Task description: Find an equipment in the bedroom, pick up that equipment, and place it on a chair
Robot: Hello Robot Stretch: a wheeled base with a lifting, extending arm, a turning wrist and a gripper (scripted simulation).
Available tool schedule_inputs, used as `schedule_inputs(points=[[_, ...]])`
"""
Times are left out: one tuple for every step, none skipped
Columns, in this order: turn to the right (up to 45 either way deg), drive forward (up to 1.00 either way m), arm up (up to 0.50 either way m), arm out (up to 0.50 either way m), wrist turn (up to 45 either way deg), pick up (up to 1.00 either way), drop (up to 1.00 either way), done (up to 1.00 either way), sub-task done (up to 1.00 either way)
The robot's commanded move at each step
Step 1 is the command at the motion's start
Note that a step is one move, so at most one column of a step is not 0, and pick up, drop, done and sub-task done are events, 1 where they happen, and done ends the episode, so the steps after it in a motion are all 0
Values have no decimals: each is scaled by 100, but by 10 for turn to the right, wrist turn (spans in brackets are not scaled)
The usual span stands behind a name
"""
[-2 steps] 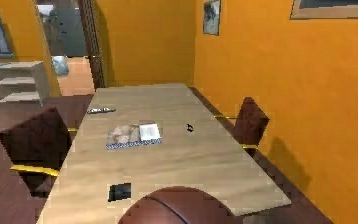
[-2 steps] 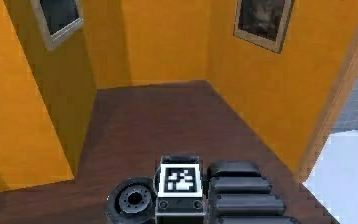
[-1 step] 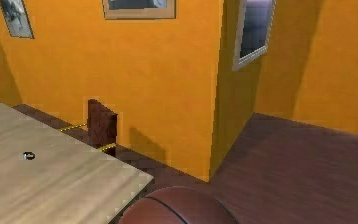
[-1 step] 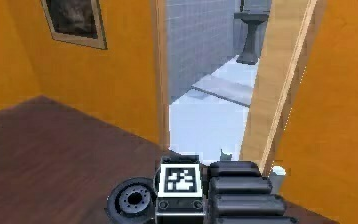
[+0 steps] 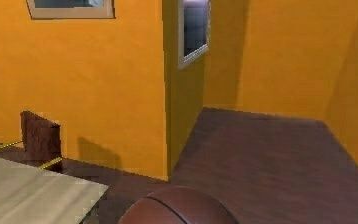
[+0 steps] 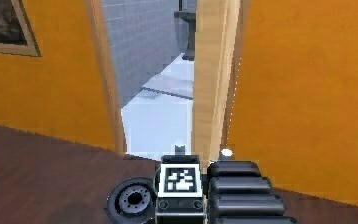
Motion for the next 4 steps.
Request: schedule_inputs(points=[[0,60,0,0,0,0,0,0,0],[-90,0,0,0,0,0,0,0,0],[0,50,0,0,0,0,0,0,0],[-450,0,0,0,0,0,0,0,0]])
